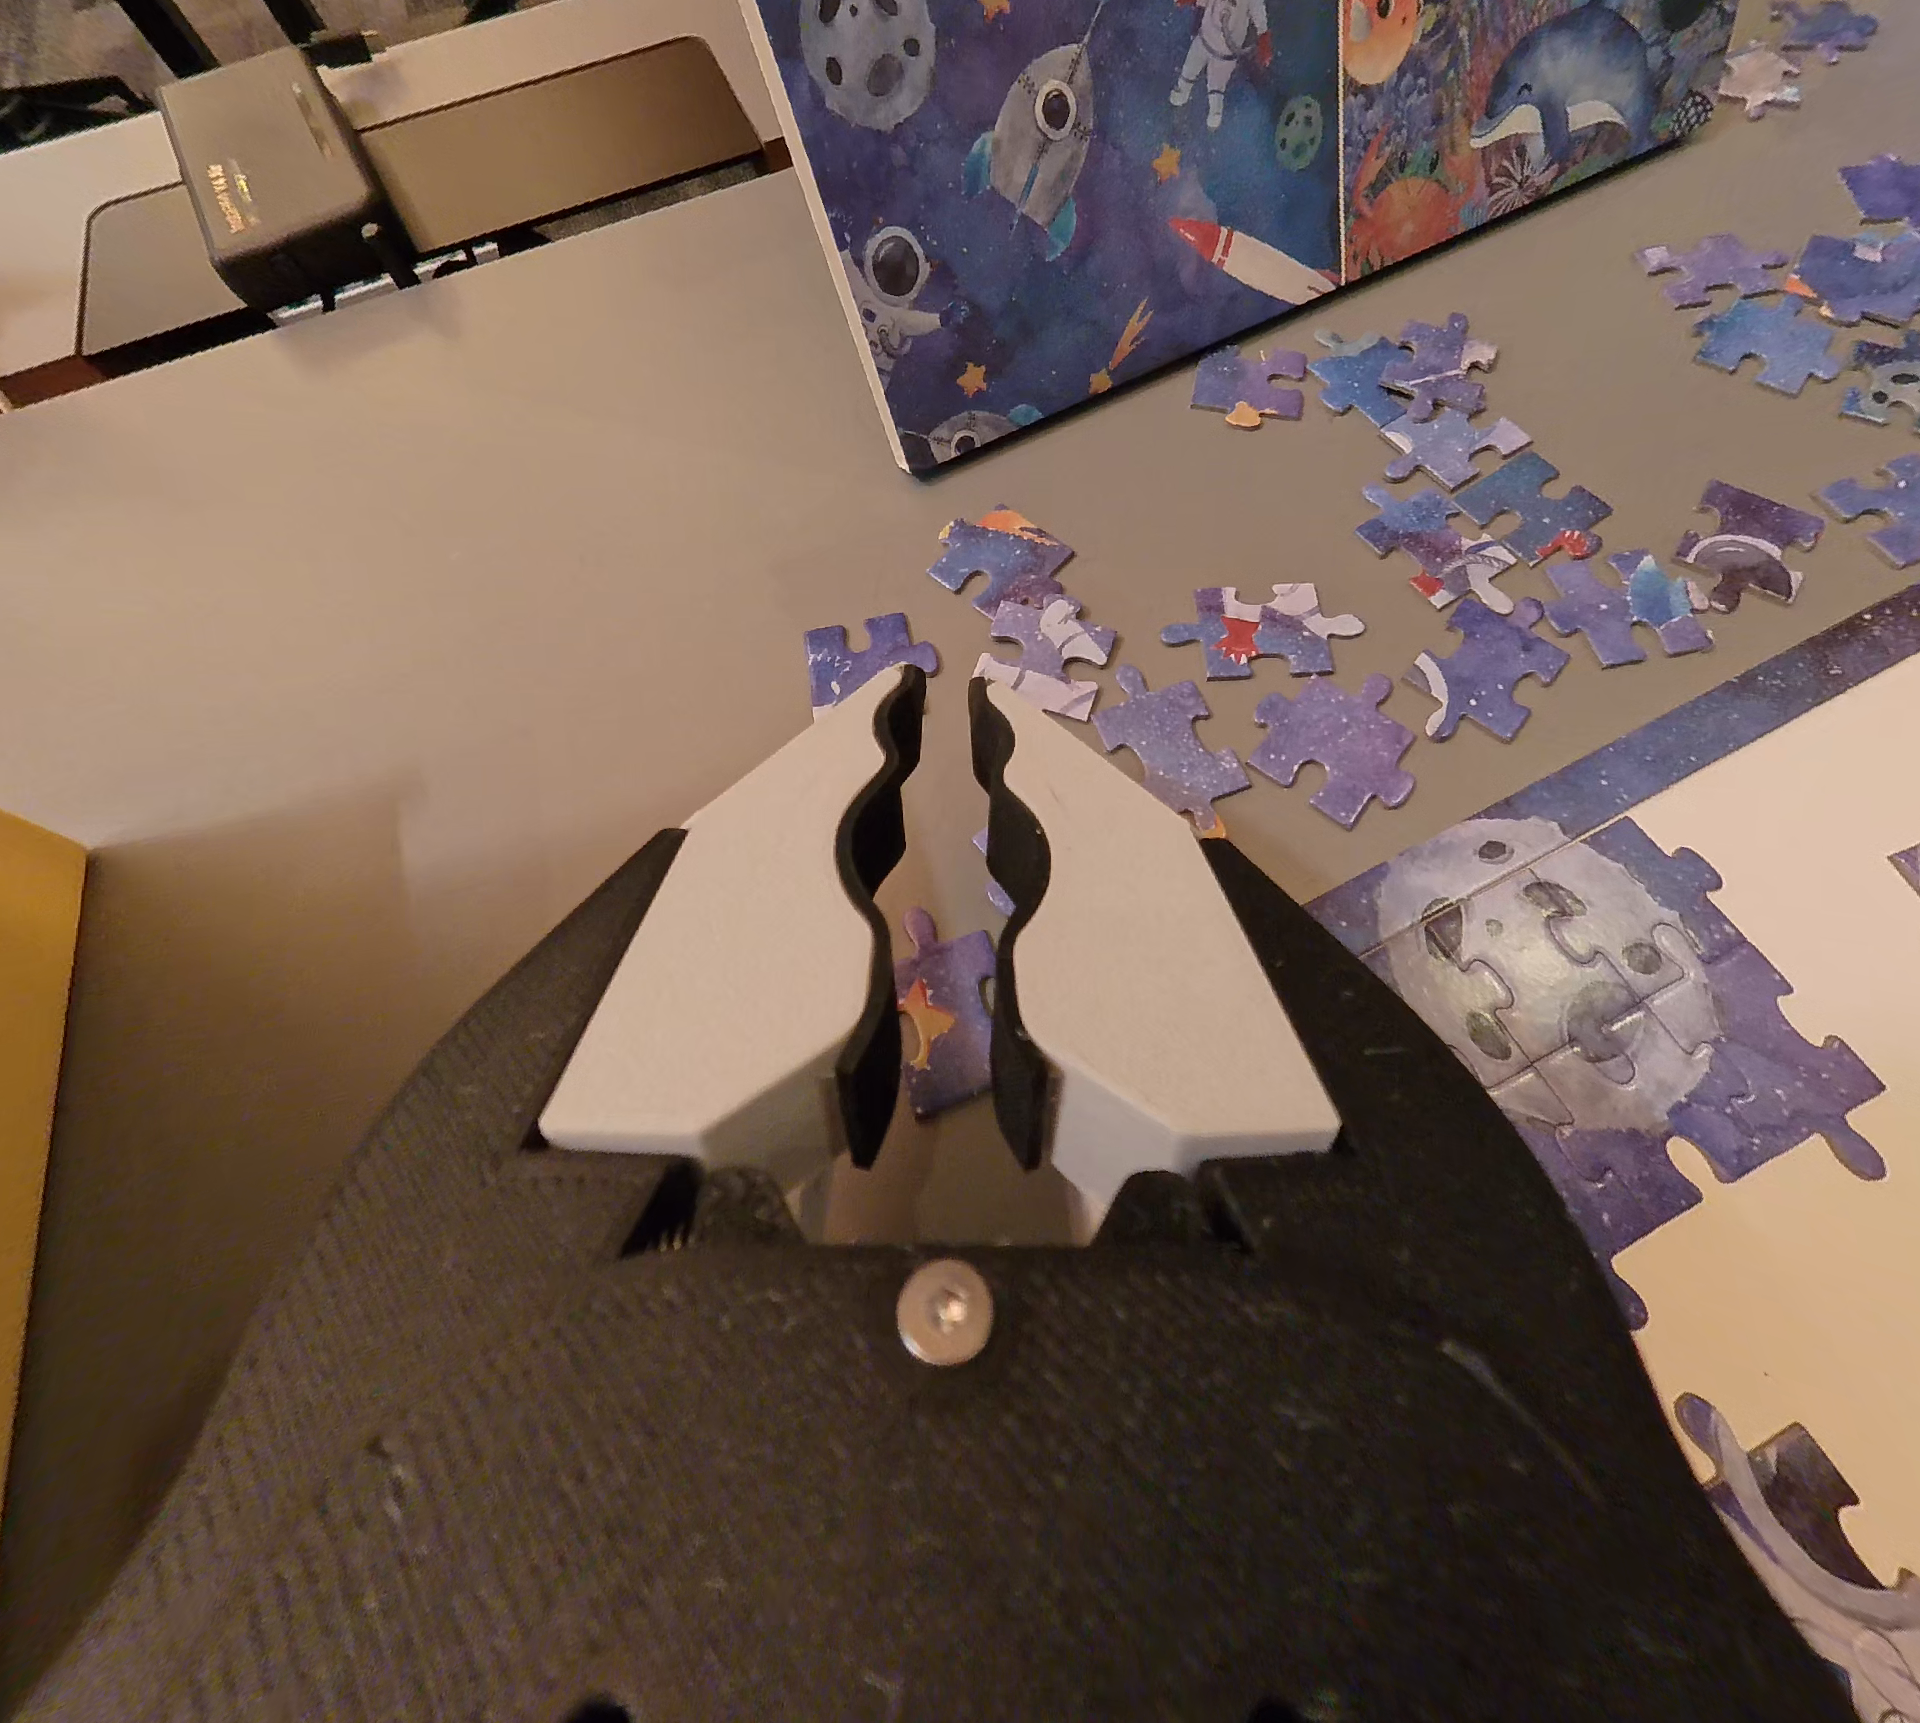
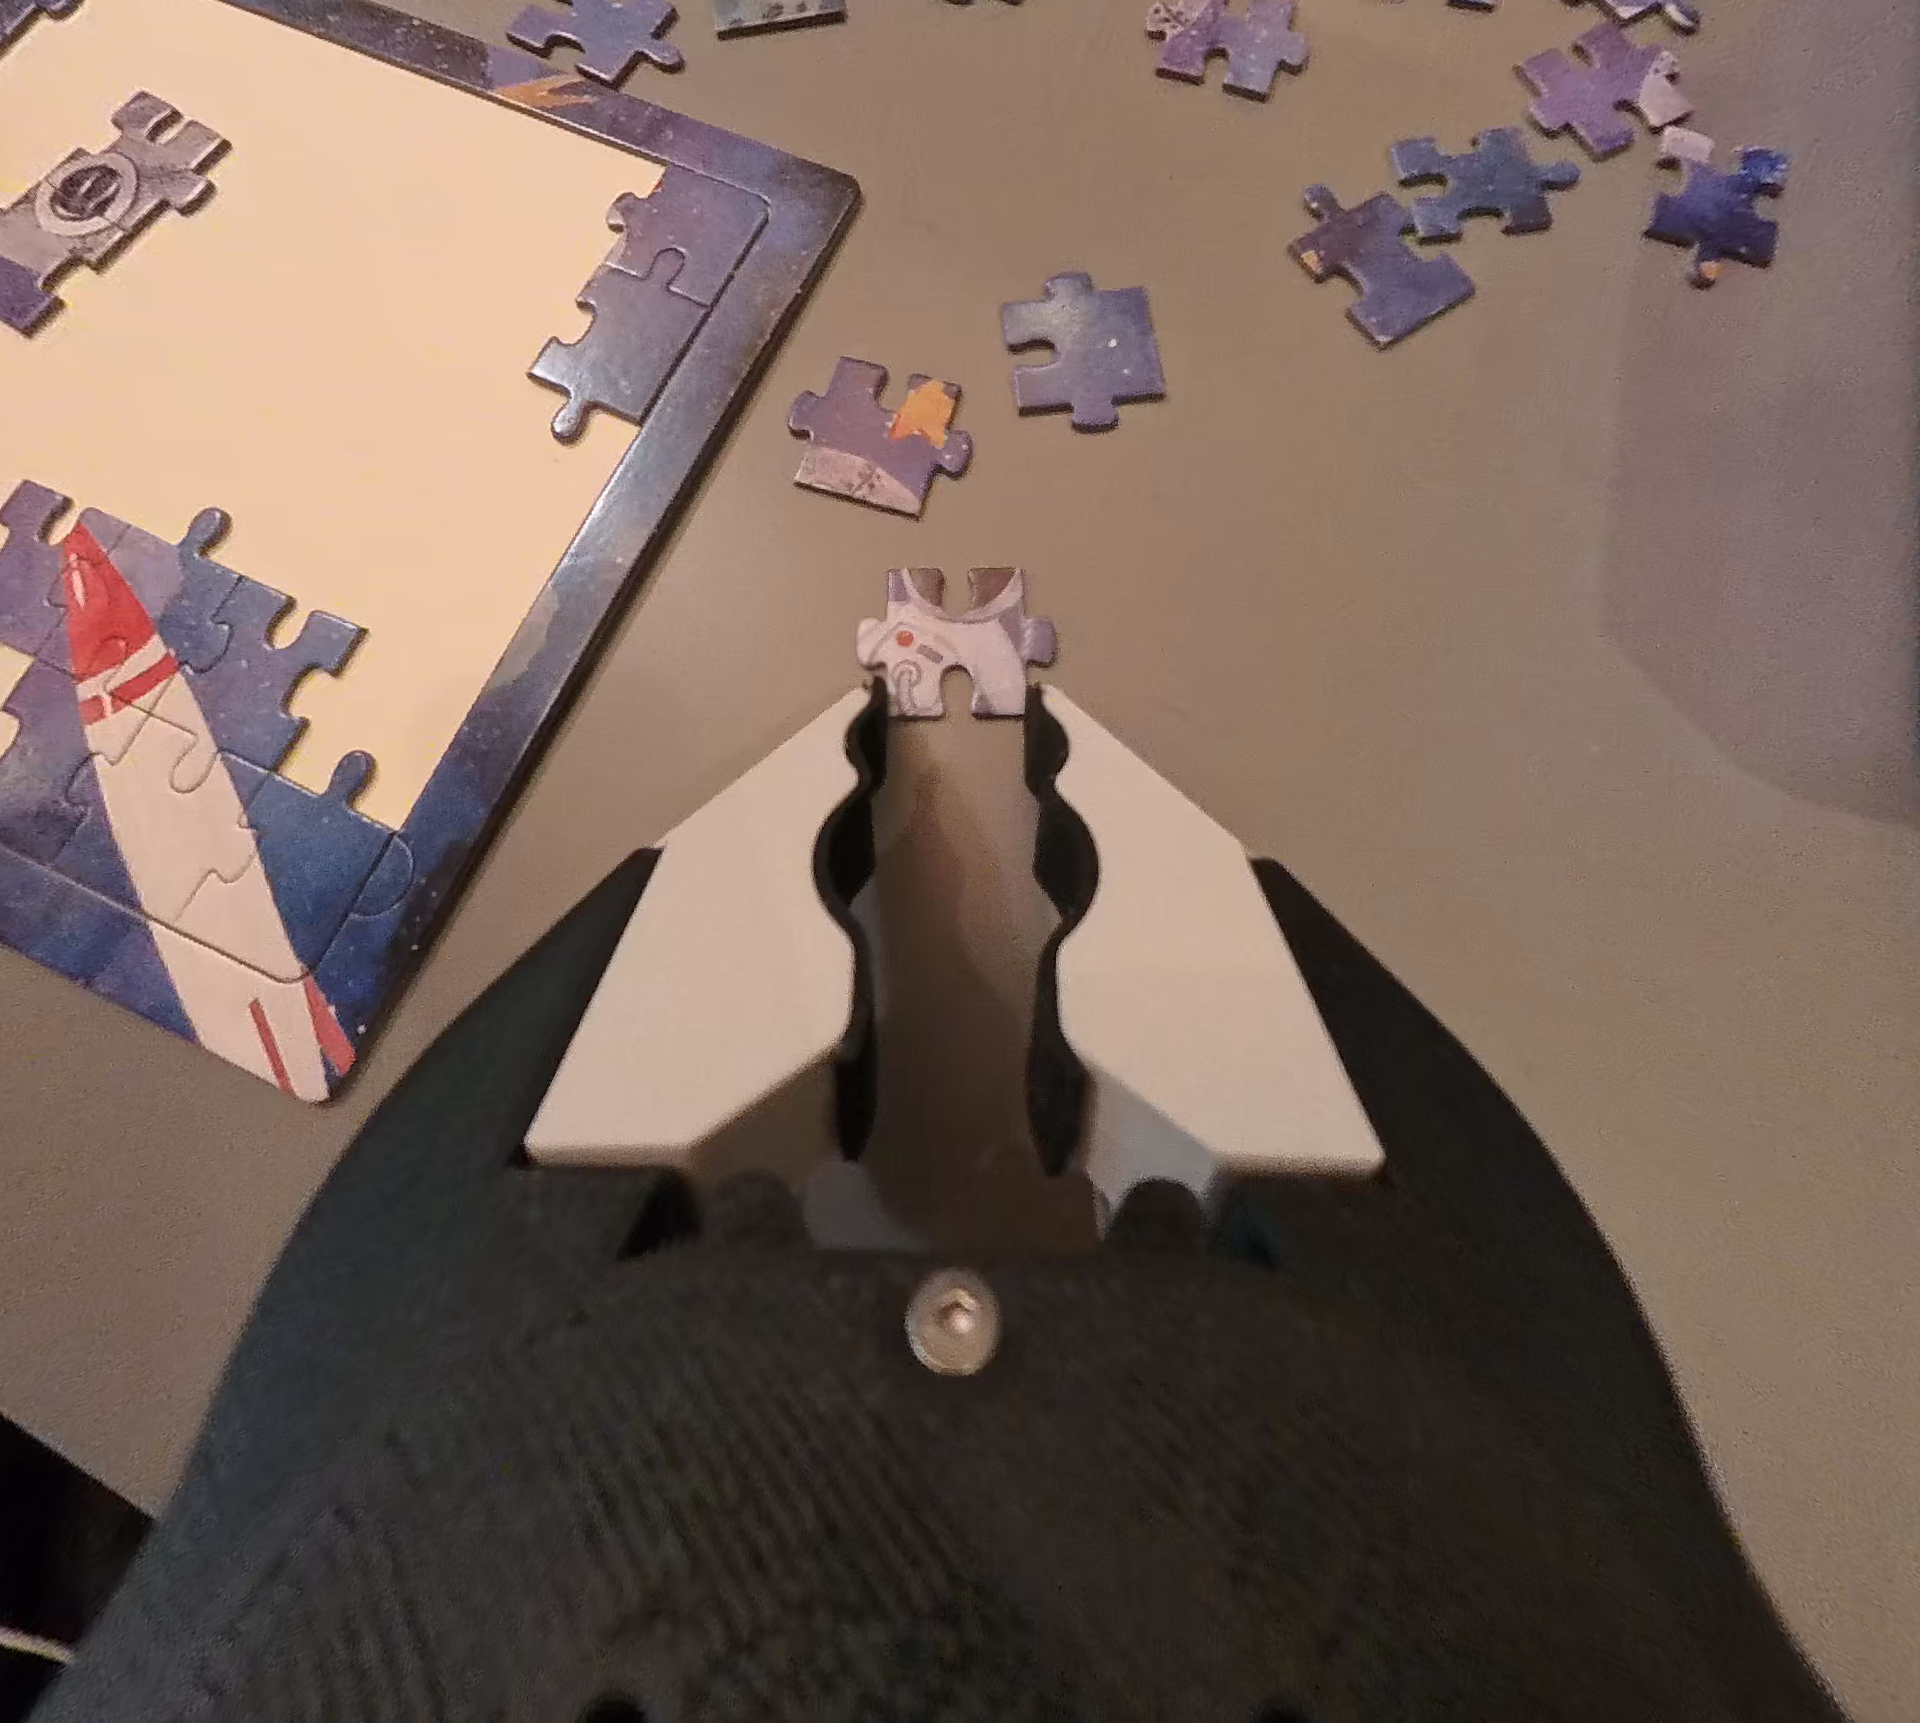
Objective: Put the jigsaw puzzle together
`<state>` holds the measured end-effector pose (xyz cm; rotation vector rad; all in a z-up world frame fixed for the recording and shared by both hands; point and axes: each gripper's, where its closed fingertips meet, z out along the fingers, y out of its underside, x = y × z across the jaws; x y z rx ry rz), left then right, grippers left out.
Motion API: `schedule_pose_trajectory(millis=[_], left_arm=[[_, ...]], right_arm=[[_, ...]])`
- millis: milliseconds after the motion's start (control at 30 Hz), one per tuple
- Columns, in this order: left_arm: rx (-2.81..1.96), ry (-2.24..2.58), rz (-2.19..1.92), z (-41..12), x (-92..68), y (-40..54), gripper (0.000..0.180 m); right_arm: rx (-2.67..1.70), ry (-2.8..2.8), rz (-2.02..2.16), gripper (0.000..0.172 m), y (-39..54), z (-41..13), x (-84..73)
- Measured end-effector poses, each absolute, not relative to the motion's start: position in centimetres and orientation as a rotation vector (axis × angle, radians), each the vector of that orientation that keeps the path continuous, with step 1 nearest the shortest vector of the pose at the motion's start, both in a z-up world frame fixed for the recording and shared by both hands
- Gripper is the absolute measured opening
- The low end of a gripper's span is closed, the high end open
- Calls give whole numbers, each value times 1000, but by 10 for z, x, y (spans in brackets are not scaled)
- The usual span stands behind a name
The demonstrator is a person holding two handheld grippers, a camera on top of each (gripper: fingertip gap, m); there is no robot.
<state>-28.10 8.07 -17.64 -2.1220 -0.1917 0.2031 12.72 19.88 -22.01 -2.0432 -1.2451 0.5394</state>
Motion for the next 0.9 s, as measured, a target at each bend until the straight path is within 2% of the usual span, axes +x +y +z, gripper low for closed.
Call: schedule_pose_trajectory(millis=[900], left_arm=[[-2121,-192,202,-176,-281,81,7]], right_arm=[[-1986,-1290,614,24,185,-211,113]])
